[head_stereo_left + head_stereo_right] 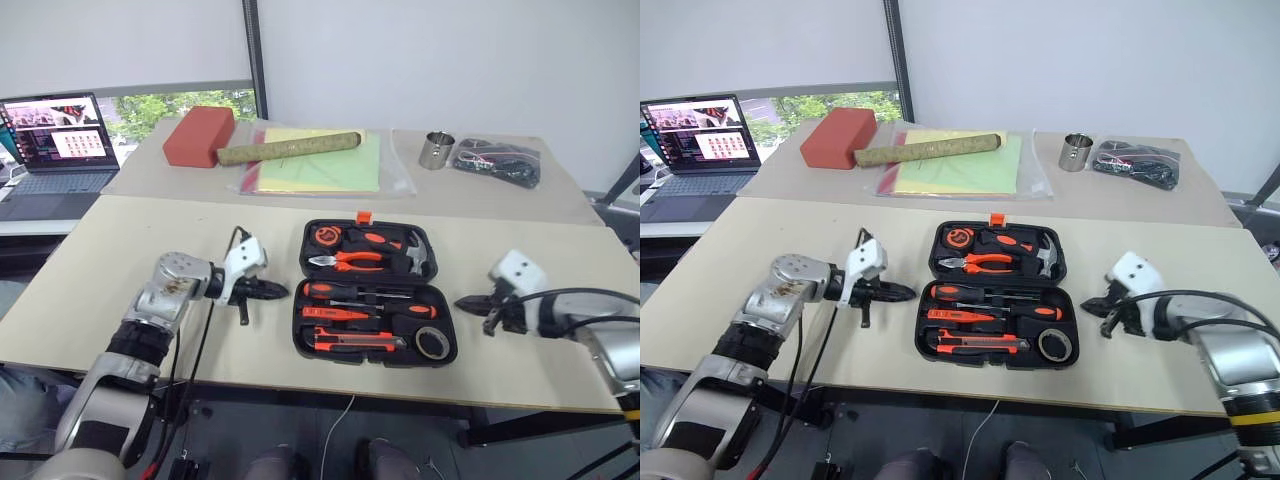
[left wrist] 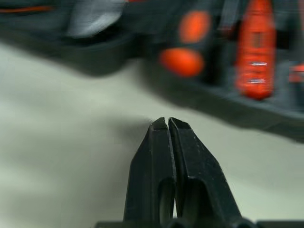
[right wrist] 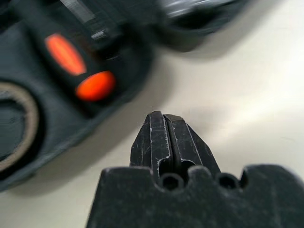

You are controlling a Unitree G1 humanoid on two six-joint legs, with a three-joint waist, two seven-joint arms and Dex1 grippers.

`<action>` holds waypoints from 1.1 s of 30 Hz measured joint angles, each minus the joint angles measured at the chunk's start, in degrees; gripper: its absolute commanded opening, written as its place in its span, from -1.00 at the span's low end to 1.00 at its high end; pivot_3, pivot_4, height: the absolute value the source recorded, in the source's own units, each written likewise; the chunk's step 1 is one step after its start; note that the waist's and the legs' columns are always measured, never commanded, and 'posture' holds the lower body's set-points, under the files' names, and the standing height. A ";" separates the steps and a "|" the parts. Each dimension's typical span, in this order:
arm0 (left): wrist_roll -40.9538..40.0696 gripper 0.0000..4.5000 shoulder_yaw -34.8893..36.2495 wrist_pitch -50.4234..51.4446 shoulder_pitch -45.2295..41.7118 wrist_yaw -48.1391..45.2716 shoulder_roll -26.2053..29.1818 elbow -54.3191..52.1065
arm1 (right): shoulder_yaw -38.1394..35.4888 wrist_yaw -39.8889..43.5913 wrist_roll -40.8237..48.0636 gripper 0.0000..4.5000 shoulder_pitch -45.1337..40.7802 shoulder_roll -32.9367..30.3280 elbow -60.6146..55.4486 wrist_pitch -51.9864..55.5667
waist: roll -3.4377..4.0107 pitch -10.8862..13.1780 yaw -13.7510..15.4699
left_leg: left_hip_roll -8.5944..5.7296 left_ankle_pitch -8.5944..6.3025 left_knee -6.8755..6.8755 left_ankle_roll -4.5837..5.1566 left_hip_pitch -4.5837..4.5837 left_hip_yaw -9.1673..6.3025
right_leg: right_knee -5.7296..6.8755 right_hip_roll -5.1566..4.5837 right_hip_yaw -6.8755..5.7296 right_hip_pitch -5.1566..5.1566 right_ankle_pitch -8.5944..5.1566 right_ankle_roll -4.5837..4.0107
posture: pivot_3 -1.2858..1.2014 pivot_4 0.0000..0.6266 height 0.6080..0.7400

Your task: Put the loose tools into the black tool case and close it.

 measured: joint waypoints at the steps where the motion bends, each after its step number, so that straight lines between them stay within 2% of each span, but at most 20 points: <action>1: -0.03 -0.96 -0.02 0.91 0.25 -0.27 0.10 -0.67 | 0.57 0.63 -0.51 -1.00 0.17 -0.03 -0.03 -0.42 | 0.01 0.00 -0.01 | 0.00 0.00 0.00 0.00 0.00 0.00 | 0.01 0.00 0.00 0.00 0.00 0.00 | 0.03 -0.52 1.00; 8: -1.37 -0.96 -0.08 8.11 3.17 -4.98 3.78 -8.23 | -0.71 6.28 1.76 -1.00 5.55 -1.71 -7.43 0.61 | 0.03 0.02 0.00 | 0.09 0.00 -0.02 -0.01 -0.03 -0.05 | -0.04 0.00 0.01 -0.03 -0.05 -0.07 | 0.03 -0.52 1.00; 16: -2.73 -0.96 -0.35 12.29 7.57 -6.55 5.19 -14.83 | -4.35 6.43 1.94 -1.00 12.32 -1.70 -12.77 0.81 | 0.03 0.02 0.35 | 0.09 -0.01 0.00 -0.02 0.00 -0.12 | 0.00 -0.11 0.17 0.02 -0.18 0.12 | 0.03 -0.52 1.00; 19: -2.01 -0.96 -0.65 11.24 7.87 -5.03 4.90 -14.37 | -5.48 4.82 1.92 -1.00 14.83 -0.11 -13.30 0.39 | 0.03 0.03 0.59 | 0.07 -0.01 0.00 -0.02 -0.01 -0.15 | -0.01 -0.14 0.17 0.03 -0.12 0.01 | 0.03 -0.52 1.00; 23: -1.30 -0.96 -0.34 8.03 6.89 -4.03 4.98 -11.19 | -8.61 -2.02 1.67 -1.00 15.18 3.41 -12.65 1.03 | 0.03 0.03 0.61 | 0.05 0.01 0.02 -0.08 0.01 -0.14 | 0.00 -0.19 0.18 0.07 -0.08 -0.03 | 0.03 -0.52 1.00; 25: -1.16 -0.96 0.23 7.27 6.24 -3.32 5.26 -9.32 | -11.01 -4.65 1.97 -1.00 15.18 4.44 -12.55 2.52 | 0.03 0.03 0.62 | 0.06 -0.18 0.02 -0.55 0.02 -0.14 | 0.01 -0.23 0.19 0.07 -0.13 0.05 | 0.03 -0.52 1.00; 27: -1.12 -0.96 1.63 6.98 5.59 -2.41 5.89 -7.31 | -13.76 -7.01 3.10 -1.00 15.18 5.24 -12.65 5.37 | 0.03 0.03 0.47 | 0.07 -0.16 0.02 -0.59 0.04 -0.14 | 0.04 -0.21 0.20 0.05 -0.12 0.04 | 0.03 -0.52 0.99; 28: -1.15 -0.96 2.52 7.05 5.42 -1.93 6.30 -6.52 | -14.84 -7.62 3.86 -1.00 15.14 5.69 -12.98 6.65 | 0.07 0.01 0.40 | 0.35 -0.16 -0.04 -0.73 0.13 0.58 | 0.26 -0.07 0.42 -0.64 0.00 -0.34 | 0.03 -0.52 0.99; 29: -1.52 -0.96 4.10 7.76 5.22 -1.39 6.90 -5.00 | -16.02 -8.48 5.09 -1.00 14.89 6.20 -14.17 8.17 | -0.12 -0.07 0.86 | 1.25 -0.30 -0.32 -0.95 0.18 2.95 | 0.70 0.02 1.01 -1.53 -0.18 -1.03 | 0.03 -0.52 0.98; 31: -2.86 -0.96 6.55 10.03 3.65 -0.08 6.93 -2.76 | -17.23 -9.40 6.63 -1.00 14.87 6.41 -16.14 9.64 | -0.27 -0.12 1.09 | 2.20 -0.32 -1.01 -1.14 0.38 6.55 | 1.36 -0.42 1.55 -2.72 -0.28 -1.56 | 0.03 -0.52 0.95; 32: -3.21 -0.96 7.06 10.56 2.80 0.27 6.66 -2.56 | -17.30 -9.63 6.86 -1.00 14.86 6.46 -16.38 9.90 | -0.28 -0.14 0.98 | 2.35 -0.31 -1.07 -1.26 0.43 7.17 | 1.60 -0.50 1.53 -2.78 -0.31 -1.65 | 0.03 -0.52 0.95; 33: -3.88 -0.96 7.73 11.94 1.08 0.84 5.85 -2.32 | -17.52 -10.16 7.45 -1.00 14.77 6.61 -16.65 10.79 | -0.35 -0.15 0.63 | 2.37 -0.29 -0.80 -1.32 0.31 7.00 | 1.84 -0.51 1.57 -2.67 -0.19 -1.44 | 0.03 -0.52 0.95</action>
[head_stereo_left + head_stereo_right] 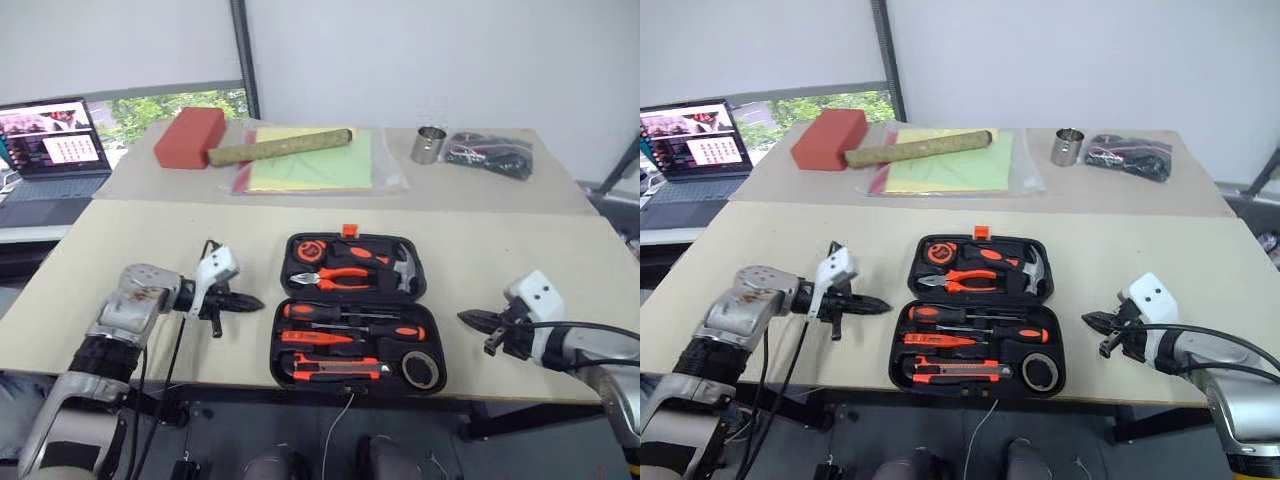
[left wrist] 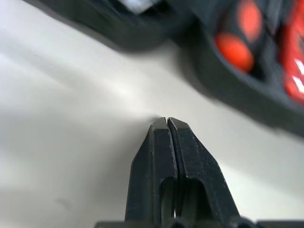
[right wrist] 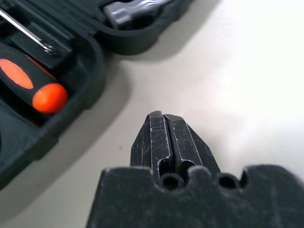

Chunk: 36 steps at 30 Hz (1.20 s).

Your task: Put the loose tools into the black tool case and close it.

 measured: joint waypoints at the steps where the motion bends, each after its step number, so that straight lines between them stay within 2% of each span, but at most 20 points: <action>1: -0.16 -0.96 0.37 1.24 -1.49 0.68 -0.79 0.39 | -0.24 -0.61 0.43 -1.00 -0.40 0.40 -0.02 0.70 | 0.06 -0.04 -0.56 | 0.02 0.07 0.15 0.09 -0.08 -0.44 | 0.08 0.11 -0.20 0.15 -0.03 -0.05 | 0.03 -0.52 0.95; 3: -1.62 -0.96 1.83 5.28 -5.42 3.55 -3.81 2.93 | -1.07 -2.33 2.36 -1.00 -4.56 1.58 0.36 3.72 | 0.04 -0.02 -1.13 | 0.10 0.31 0.21 0.41 -0.24 -0.65 | 0.08 0.78 -0.46 0.15 -0.01 -0.11 | 0.03 -0.52 0.95; 8: -2.54 -0.96 2.37 11.89 -14.54 10.70 -10.14 10.24 | -0.25 -6.75 5.70 -1.00 -17.98 5.57 3.13 9.48 | -0.17 0.04 -1.89 | 0.18 0.43 0.33 0.32 -0.18 -0.82 | 0.06 0.99 -0.43 0.36 -0.07 -0.01 | 0.03 -0.52 0.95; 10: -2.39 -1.00 2.44 12.58 -16.39 12.95 -10.61 13.25 | 1.70 -8.35 5.60 -0.74 -22.08 7.10 5.37 10.73 | -0.18 0.03 -2.19 | 0.18 0.43 0.29 0.33 -0.15 -0.82 | 0.07 0.99 -0.42 0.35 -0.04 -0.07 | 0.03 -0.52 0.95; 11: -2.12 -1.00 2.54 13.00 -16.78 13.90 -10.63 14.58 | 2.94 -9.41 5.42 -0.67 -23.90 7.86 6.85 11.40 | -0.18 0.03 -2.23 | 0.17 0.43 0.24 0.33 -0.15 -0.83 | 0.07 0.98 -0.44 0.33 -0.04 -0.09 | 0.03 -0.52 0.95; 16: -1.66 -1.00 4.25 15.96 -18.42 18.01 -11.45 18.62 | 6.78 -14.32 3.09 0.11 -31.99 11.39 14.06 14.22 | -0.18 0.03 -2.09 | 0.14 0.44 0.10 0.34 -0.36 -0.80 | 0.15 0.97 -0.94 0.17 -0.04 -0.10 | 0.03 -0.52 0.95; 20: -2.53 -0.54 6.55 18.74 -19.33 20.94 -11.89 19.14 | 9.35 -15.88 1.66 0.70 -36.03 13.47 19.44 15.25 | -0.18 0.03 -2.03 | 0.13 0.44 0.06 0.34 -0.46 -0.81 | 0.20 0.94 -1.12 0.18 -0.04 -0.08 | 0.03 -0.52 0.95; 22: -2.60 -0.23 6.73 20.41 -19.39 21.69 -12.03 19.10 | 10.44 -16.27 0.71 0.98 -36.61 14.01 22.41 15.32 | -0.18 0.03 -2.03 | 0.11 0.44 0.04 0.34 -0.51 -0.81 | 0.19 0.91 -1.17 0.18 -0.06 -0.05 | 0.03 -0.52 0.95; 25: -2.46 0.22 6.59 21.61 -19.37 23.06 -12.35 19.10 | 12.52 -15.92 -0.07 1.00 -36.64 14.16 24.58 15.89 | -0.18 0.03 -2.28 | 0.12 0.44 0.04 0.33 -0.55 -0.85 | 0.17 0.91 -1.25 0.17 -0.06 -0.05 | 0.03 -0.52 0.95; 28: -2.63 0.22 6.67 23.25 -19.37 23.83 -12.78 19.10 | 13.13 -16.08 -0.43 1.00 -37.13 14.67 25.31 16.23 | -0.18 0.03 -2.65 | 0.12 0.45 0.04 0.32 -0.54 -0.87 | 0.19 0.92 -1.26 0.17 -0.06 -0.06 | 0.03 -0.52 0.95; 29: -2.90 0.24 6.72 23.79 -19.36 23.90 -13.01 19.07 | 13.17 -16.13 -0.55 0.88 -37.40 14.87 25.46 16.32 | -0.18 0.03 -2.76 | 0.13 0.45 0.04 0.32 -0.54 -0.87 | 0.20 0.92 -1.27 0.18 -0.06 -0.06 | 0.03 -0.52 0.95; 31: -3.24 -0.02 6.73 24.65 -18.96 24.20 -13.26 18.52 | 13.14 -16.16 -0.55 0.72 -37.74 15.33 25.90 16.44 | -0.18 0.03 -2.97 | 0.12 0.45 0.04 0.31 -0.53 -0.88 | 0.22 0.91 -1.27 0.18 -0.06 -0.06 | 0.03 -0.52 0.95; 32: -3.22 -0.07 6.76 24.66 -18.63 24.66 -13.25 18.25 | 13.01 -16.17 -0.50 0.54 -37.79 15.64 26.03 16.45 | -0.18 0.03 -3.02 | 0.13 0.46 0.04 0.31 -0.52 -0.89 | 0.23 0.91 -1.27 0.18 -0.06 -0.06 | 0.03 -0.52 0.95; 36: -3.25 -0.63 7.08 24.54 -18.12 25.59 -13.36 17.50 | 12.21 -16.64 -0.06 -0.05 -38.12 17.28 26.34 16.93 | -0.17 0.02 -2.86 | 0.12 0.46 0.07 0.30 -0.47 -0.90 | 0.23 0.78 -1.44 0.36 -0.06 -0.06 | 0.03 -0.52 0.95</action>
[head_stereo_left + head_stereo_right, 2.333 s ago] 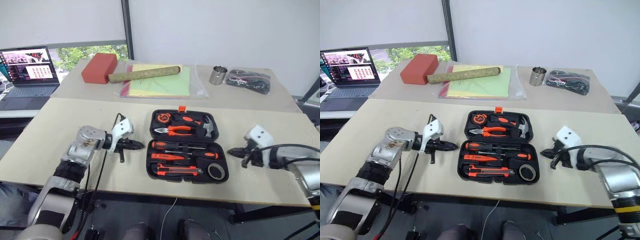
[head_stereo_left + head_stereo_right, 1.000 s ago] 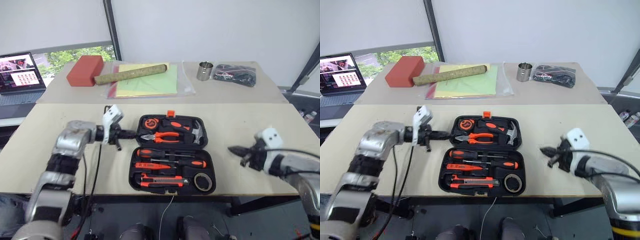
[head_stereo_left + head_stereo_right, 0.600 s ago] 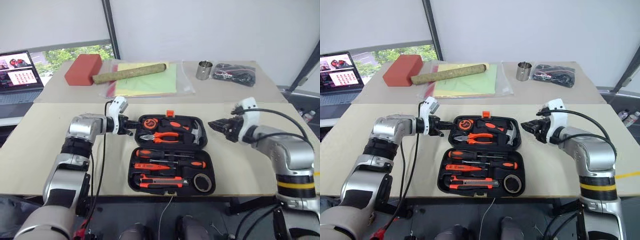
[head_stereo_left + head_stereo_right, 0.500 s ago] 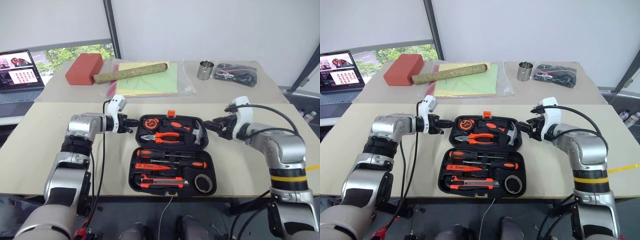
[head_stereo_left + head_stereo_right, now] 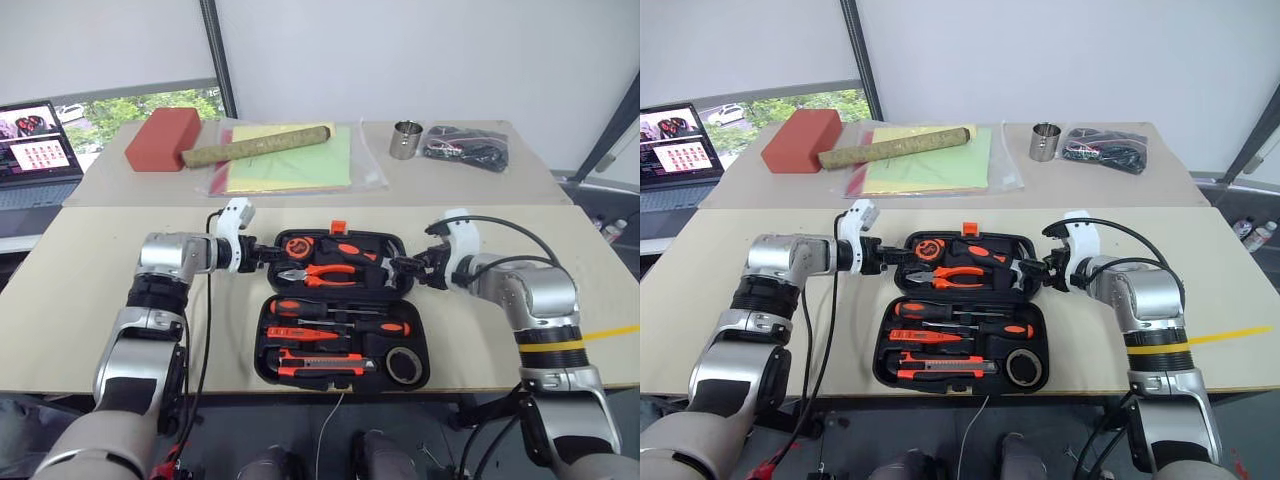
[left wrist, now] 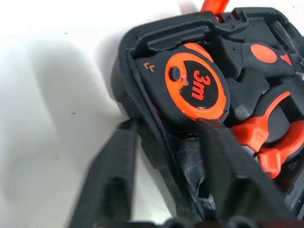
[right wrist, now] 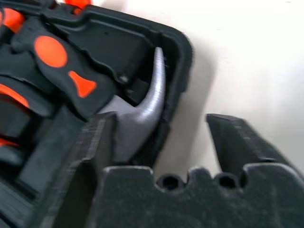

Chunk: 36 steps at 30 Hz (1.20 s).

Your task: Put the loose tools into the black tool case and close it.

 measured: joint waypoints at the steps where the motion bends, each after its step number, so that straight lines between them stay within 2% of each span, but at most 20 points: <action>1: -0.14 -0.79 0.17 0.10 0.03 0.09 -0.09 -0.09 | 0.00 -0.11 0.04 -0.21 -0.05 0.17 0.03 0.12 | 0.00 0.00 0.06 | 0.00 0.00 0.01 0.00 0.02 0.00 | 0.00 -0.06 -0.08 0.07 0.00 0.00 | 0.03 -0.52 0.95; 3: -0.54 -0.99 0.68 0.84 0.32 0.27 -0.08 -0.25 | -0.59 -0.39 -0.04 -0.48 -0.24 0.26 0.38 0.23 | 0.01 -0.01 0.08 | 0.00 0.00 -0.01 -0.01 0.23 0.01 | -0.04 -0.12 -0.13 0.29 -0.01 0.02 | 0.03 -0.52 0.95; 6: -0.57 -1.00 1.07 1.22 1.00 0.41 0.24 -1.04 | -1.48 -0.68 -0.34 -0.93 -0.34 0.22 0.72 0.24 | 0.01 -0.01 -0.34 | 0.01 0.01 -0.03 -0.04 0.32 -0.01 | -0.19 -0.12 -0.13 0.37 -0.03 0.03 | 0.03 -0.52 0.95; 7: -0.58 -1.00 1.22 1.38 1.19 0.42 0.31 -1.32 | -1.58 -0.85 -0.38 -0.97 -0.34 0.38 0.72 0.24 | 0.01 -0.02 -0.44 | 0.02 0.02 -0.05 -0.06 0.35 -0.02 | -0.18 -0.11 -0.12 0.38 -0.02 0.03 | 0.03 -0.52 0.95; 12: -0.93 -1.00 1.98 2.33 3.32 0.08 0.64 -5.34 | -1.97 -1.31 -0.77 -0.97 0.56 0.89 -0.58 -0.99 | 0.01 -0.02 -0.55 | 0.01 0.03 -0.05 -0.07 0.33 -0.03 | -0.02 -0.11 -0.14 0.37 -0.02 0.01 | 0.03 -0.52 0.95; 15: -1.33 -1.00 2.73 -0.45 5.47 -0.38 0.68 -8.70 | -1.71 -1.42 -1.99 -0.97 2.13 0.89 -2.76 -4.40 | 0.01 -0.01 -0.48 | 0.00 0.03 -0.07 -0.08 0.27 -0.03 | -0.07 -0.14 -0.17 0.34 -0.02 0.02 | 0.03 -0.52 0.95; 22: -1.27 -1.00 4.80 -16.76 8.99 0.32 -1.36 -15.58 | -1.93 -2.58 -7.35 -0.97 3.15 -0.38 -6.57 -17.46 | 0.01 0.00 -0.36 | -0.04 0.03 -0.13 -0.08 0.11 -0.02 | -0.10 -0.17 -0.21 0.17 -0.02 0.01 | 0.03 -0.52 0.95; 27: 1.18 -1.00 2.66 -30.32 15.17 -0.48 -0.93 -22.30 | -1.66 -1.41 -10.91 -0.97 10.61 -3.19 -14.24 -26.88 | 0.01 0.00 -0.51 | 0.02 0.03 -0.31 -0.08 0.14 -0.01 | -0.21 -0.03 -0.25 0.15 -0.19 -0.06 | 0.03 -0.52 0.95; 31: 3.38 -1.00 1.69 -39.54 20.03 0.39 -0.82 -25.70 | -0.62 -1.52 -16.24 -0.97 17.84 -5.05 -17.43 -38.98 | 0.00 -0.02 -0.43 | 0.02 0.03 -0.36 -0.09 0.29 -0.01 | -0.28 -0.04 -0.25 0.34 -0.28 0.01 | 0.03 -0.52 0.95; 36: 3.92 -1.00 1.46 -42.46 25.47 2.15 -0.83 -31.20 | -1.60 -2.72 -20.98 -0.97 26.83 -5.63 -19.72 -52.89 | -0.03 -0.08 -0.22 | 0.02 0.02 -0.36 -0.10 0.72 0.03 | -0.34 -0.19 -0.12 0.65 -0.60 0.49 | 0.03 -0.52 0.95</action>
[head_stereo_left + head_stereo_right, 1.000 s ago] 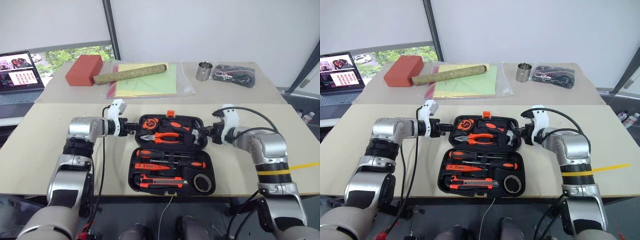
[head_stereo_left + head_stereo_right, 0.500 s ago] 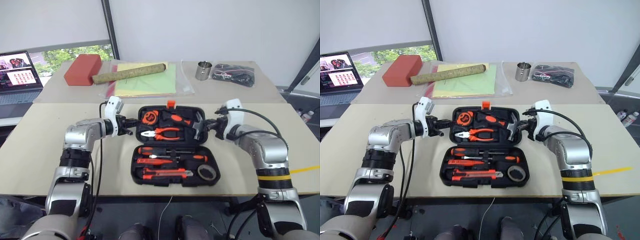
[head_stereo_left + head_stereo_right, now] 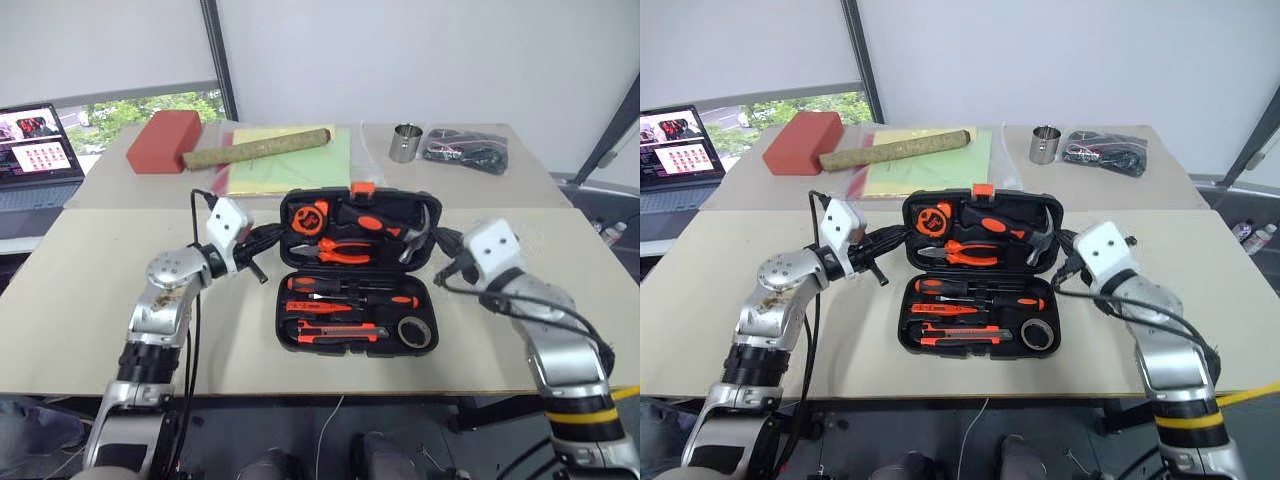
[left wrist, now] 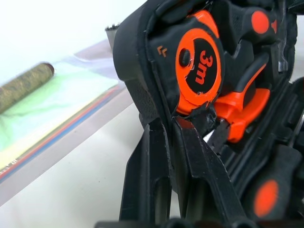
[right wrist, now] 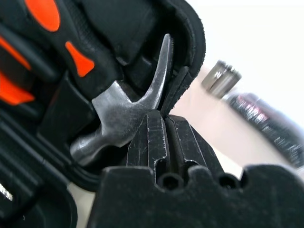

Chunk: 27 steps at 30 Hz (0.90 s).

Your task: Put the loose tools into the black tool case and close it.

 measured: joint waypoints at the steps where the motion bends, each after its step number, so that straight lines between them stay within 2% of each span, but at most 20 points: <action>1: -0.43 -0.67 0.34 0.72 1.27 0.34 0.04 -1.63 | -0.61 0.14 -0.08 -0.84 2.10 -0.03 -1.48 -1.18 | 0.00 0.00 0.08 | 0.01 0.00 0.00 0.00 0.06 0.00 | 0.06 -0.02 0.05 0.01 -0.01 0.00 | 0.03 -0.52 0.95; 3: -1.69 -0.42 0.63 3.71 3.73 0.64 0.44 -4.03 | -1.48 1.00 0.55 -0.58 5.25 -0.05 -4.41 -1.64 | 0.00 0.00 0.21 | 0.04 0.02 0.02 -0.01 0.16 0.01 | 0.17 -0.04 0.17 0.03 -0.01 0.00 | 0.03 -0.52 0.95; 5: -3.61 -0.03 0.78 7.99 6.27 1.09 0.53 -6.28 | -3.14 2.18 2.25 -0.23 8.14 -0.06 -8.77 -1.24 | -0.01 0.01 0.17 | 0.10 0.03 0.08 -0.02 0.16 0.02 | 0.23 -0.01 0.26 -0.01 -0.01 0.00 | 0.03 -0.52 0.95; 7: -5.99 0.26 1.65 12.15 8.50 1.36 1.77 -9.85 | -5.99 3.07 4.41 0.04 11.01 -0.83 -14.23 0.05 | -0.01 0.01 0.28 | 0.14 0.02 0.09 -0.02 0.16 0.01 | 0.26 -0.01 0.46 -0.02 -0.03 -0.03 | 0.03 -0.52 0.95; 9: -8.94 0.63 3.49 17.13 10.45 0.80 5.01 -13.18 | -8.87 4.51 6.51 0.35 14.59 -2.24 -19.17 1.74 | -0.03 0.00 0.45 | 0.19 0.02 0.08 -0.02 0.20 0.00 | 0.28 0.02 0.56 -0.02 -0.07 -0.09 | 0.03 -0.52 0.95; 11: -13.98 0.98 6.31 24.76 12.93 -2.09 10.82 -16.38 | -12.06 7.37 10.88 0.64 20.18 -3.60 -23.98 5.66 | -0.06 -0.02 0.68 | 0.23 0.01 0.04 -0.02 0.24 0.00 | 0.30 0.03 0.58 -0.03 -0.13 -0.18 | 0.03 -0.52 0.95; 13: -17.91 0.98 8.08 29.84 15.22 -6.77 17.37 -16.46 | -15.14 11.15 15.70 0.64 27.40 -5.08 -27.52 9.31 | -0.06 -0.02 0.98 | 0.23 0.00 0.01 -0.04 0.26 0.01 | 0.33 0.03 0.59 -0.05 -0.18 -0.22 | 0.03 -0.52 0.95; 15: -19.17 0.98 9.71 32.90 15.66 -11.04 23.44 -12.10 | -18.01 16.02 20.09 0.64 34.97 -7.56 -29.85 12.66 | -0.08 -0.03 1.39 | 0.23 -0.07 -0.02 -0.18 0.34 -0.01 | 0.34 0.06 0.53 0.00 -0.26 -0.25 | 0.03 -0.52 0.95; 17: -17.87 0.98 9.34 32.00 12.21 -13.33 25.45 -4.69 | -19.93 21.23 23.48 0.64 41.53 -9.48 -31.30 14.70 | -0.07 -0.04 2.23 | 0.15 -0.20 0.00 -0.41 0.37 0.00 | 0.32 0.02 0.46 0.07 -0.29 -0.23 | 0.03 -0.52 0.95; 18: -15.37 0.98 7.16 29.19 7.06 -13.71 24.95 1.03 | -19.92 24.65 24.54 0.64 45.63 -11.44 -32.13 15.72 | -0.11 -0.02 3.06 | 0.08 -0.26 0.00 -0.51 0.37 -0.02 | 0.26 -0.04 0.41 0.16 -0.26 -0.17 | 0.03 -0.52 0.95; 19: -12.75 1.00 5.07 26.13 2.24 -13.64 24.05 5.87 | -19.27 27.30 24.69 0.41 48.06 -13.27 -32.89 16.22 | -0.25 -0.03 3.48 | 0.07 -0.28 0.00 -0.53 0.33 -0.05 | 0.14 0.05 0.36 0.18 -0.20 -0.11 | 0.03 -0.52 0.95; 21: -7.33 0.76 0.29 19.10 -7.26 -13.23 19.76 14.63 | -16.97 29.80 24.23 0.23 48.45 -14.88 -33.20 16.20 | -0.66 -0.26 4.08 | 0.04 -0.28 0.08 -0.52 0.33 -0.05 | 0.08 0.04 0.46 0.29 0.00 -0.03 | 0.03 -0.52 0.95; 22: -5.42 0.69 -1.71 16.10 -10.83 -13.16 16.91 18.16 | -15.49 29.73 23.63 0.07 46.98 -15.07 -32.96 16.21 | -0.83 -0.38 4.15 | 0.04 -0.30 0.11 -0.49 0.32 -0.06 | 0.04 -0.06 0.59 0.33 0.05 0.00 | 0.03 -0.52 0.95; 23: -3.99 0.48 -3.41 13.65 -13.72 -13.21 14.21 21.19 | -13.97 29.56 23.13 -0.10 45.22 -15.42 -32.59 16.25 | -0.90 -0.40 4.17 | 0.00 -0.34 0.18 -0.42 0.28 -0.06 | 0.00 -0.11 0.65 0.33 0.06 0.01 | 0.03 -0.52 0.95; 26: 0.42 0.03 -8.41 5.76 -20.86 -14.78 7.10 30.68 | -8.40 28.47 20.32 -0.51 39.09 -15.92 -30.12 16.61 | -0.99 -0.46 4.05 | -0.04 -0.38 0.37 -0.31 -0.13 -0.05 | -0.07 -0.10 0.88 -0.01 0.24 0.09 | 0.03 -0.52 0.95; 27: 1.86 -0.13 -9.96 2.81 -23.01 -15.60 4.91 34.05 | -6.44 27.92 19.05 -0.66 37.01 -15.97 -28.89 16.88 | -0.99 -0.46 3.89 | -0.05 -0.34 0.44 -0.26 -0.30 -0.05 | -0.05 -0.07 0.88 -0.13 0.49 -0.25 | 0.03 -0.52 0.95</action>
